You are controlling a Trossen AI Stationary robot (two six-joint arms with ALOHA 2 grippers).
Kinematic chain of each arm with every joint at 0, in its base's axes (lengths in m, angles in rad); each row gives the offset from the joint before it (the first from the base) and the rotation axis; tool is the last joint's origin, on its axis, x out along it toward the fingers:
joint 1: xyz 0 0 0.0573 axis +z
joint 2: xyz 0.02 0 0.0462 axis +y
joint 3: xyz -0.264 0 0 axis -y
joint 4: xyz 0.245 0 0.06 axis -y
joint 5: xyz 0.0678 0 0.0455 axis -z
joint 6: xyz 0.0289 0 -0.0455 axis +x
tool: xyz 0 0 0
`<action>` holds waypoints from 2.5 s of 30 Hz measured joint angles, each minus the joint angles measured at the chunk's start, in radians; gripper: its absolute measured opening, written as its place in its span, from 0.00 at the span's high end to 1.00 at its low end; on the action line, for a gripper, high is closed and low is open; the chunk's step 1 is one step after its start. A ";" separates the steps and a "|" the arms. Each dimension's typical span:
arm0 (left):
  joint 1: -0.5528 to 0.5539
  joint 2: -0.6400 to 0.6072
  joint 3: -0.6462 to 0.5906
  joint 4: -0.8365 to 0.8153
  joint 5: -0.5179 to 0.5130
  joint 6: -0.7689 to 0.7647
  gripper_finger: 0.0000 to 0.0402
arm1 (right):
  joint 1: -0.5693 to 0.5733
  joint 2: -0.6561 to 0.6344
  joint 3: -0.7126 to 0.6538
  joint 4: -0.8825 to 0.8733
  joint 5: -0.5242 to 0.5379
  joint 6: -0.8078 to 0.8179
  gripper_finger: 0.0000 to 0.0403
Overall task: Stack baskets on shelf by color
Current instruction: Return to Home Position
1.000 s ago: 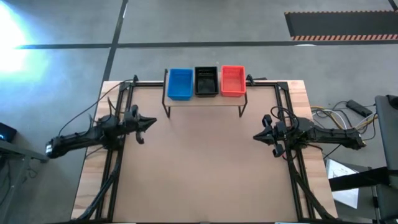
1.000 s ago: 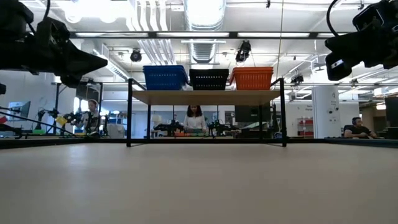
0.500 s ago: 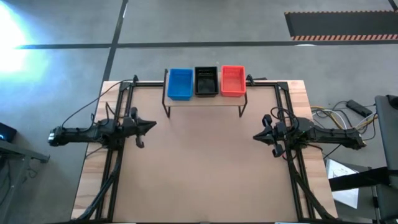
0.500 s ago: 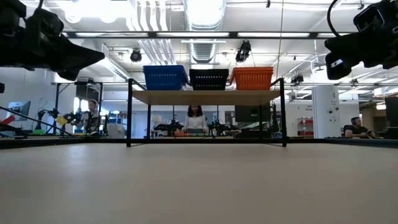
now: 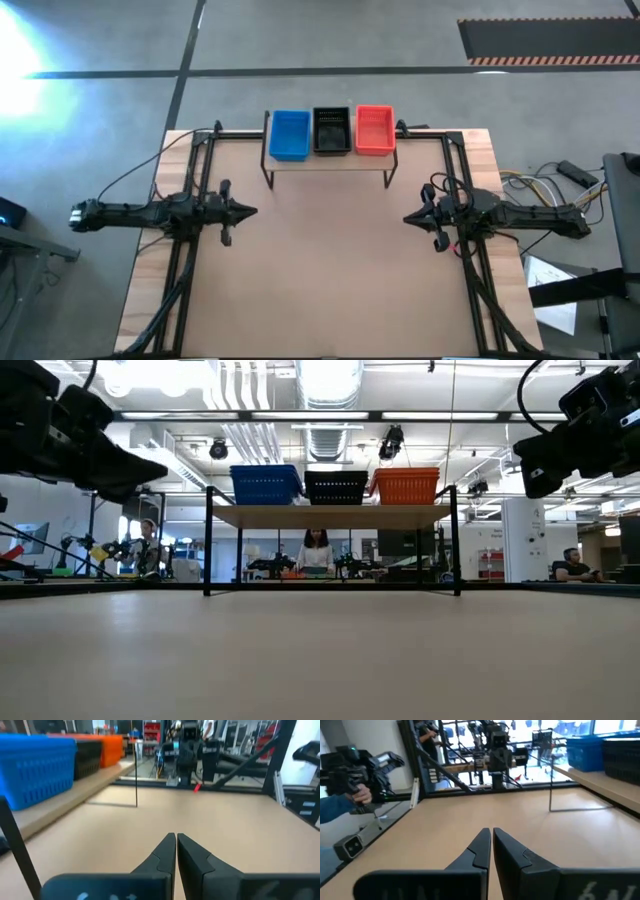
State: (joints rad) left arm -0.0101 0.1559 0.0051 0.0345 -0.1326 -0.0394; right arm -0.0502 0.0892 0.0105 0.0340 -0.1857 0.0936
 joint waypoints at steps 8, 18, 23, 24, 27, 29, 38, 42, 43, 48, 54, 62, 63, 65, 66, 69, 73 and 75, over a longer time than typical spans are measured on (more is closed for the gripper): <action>0.000 0.092 0.000 0.007 -0.006 -0.006 1.00 | 0.000 0.004 0.000 0.101 0.059 -0.001 0.97; 0.000 0.163 -0.001 0.010 -0.007 -0.006 1.00 | 0.000 0.006 0.000 0.124 0.189 -0.113 0.97; 0.000 0.187 -0.001 0.015 -0.007 -0.006 1.00 | 0.000 0.006 -0.001 0.121 0.188 -0.089 0.97; 0.000 0.190 -0.001 0.014 -0.007 -0.006 1.00 | 0.000 0.005 -0.001 0.121 0.188 -0.081 0.97; 0.000 0.200 -0.001 0.016 -0.007 -0.006 1.00 | 0.000 0.005 0.000 0.122 0.188 -0.068 0.97; 0.000 0.206 -0.001 0.017 -0.006 -0.006 1.00 | 0.000 0.005 -0.001 0.122 0.188 -0.068 0.97; 0.000 0.207 -0.001 0.015 -0.006 -0.006 1.00 | 0.000 0.005 -0.001 0.123 0.188 -0.068 0.97; 0.002 0.136 -0.001 0.008 -0.006 -0.006 1.00 | 0.000 0.005 -0.001 0.124 0.188 -0.068 0.97; 0.002 0.113 -0.001 0.008 -0.006 -0.006 1.00 | 0.000 0.005 -0.001 0.124 0.187 -0.068 0.97; 0.002 -0.012 -0.001 0.008 -0.006 -0.006 1.00 | 0.000 0.005 -0.001 0.124 0.187 -0.068 0.97; 0.003 -0.146 -0.001 0.015 -0.004 -0.008 1.00 | 0.000 0.005 -0.001 0.123 0.187 -0.068 0.97; 0.003 -0.135 -0.001 -0.002 0.024 -0.006 1.00 | 0.000 0.004 -0.001 0.120 0.187 -0.068 0.97; 0.003 -0.135 -0.001 -0.006 0.046 -0.006 1.00 | 0.000 0.004 -0.001 0.120 0.187 -0.068 0.97; 0.003 -0.135 -0.001 -0.019 0.113 -0.006 1.00 | 0.000 0.004 -0.001 0.120 0.187 -0.068 0.97; 0.003 -0.135 -0.001 -0.022 0.137 -0.006 1.00 | 0.000 0.004 -0.001 0.120 0.187 -0.068 0.97; 0.003 -0.135 -0.001 -0.024 0.146 -0.002 1.00 | 0.000 0.005 0.000 0.120 0.187 -0.068 0.97; 0.003 -0.135 -0.001 -0.025 0.146 0.022 1.00 | 0.000 0.005 0.000 0.120 0.187 -0.068 0.97; 0.003 -0.135 -0.001 -0.022 0.146 0.021 1.00 | 0.000 0.005 -0.001 0.120 0.187 -0.068 0.97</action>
State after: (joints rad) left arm -0.0067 0.0204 0.0044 0.0128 0.0137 -0.0181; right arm -0.0505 0.0940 0.0098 0.1535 0.0017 0.0256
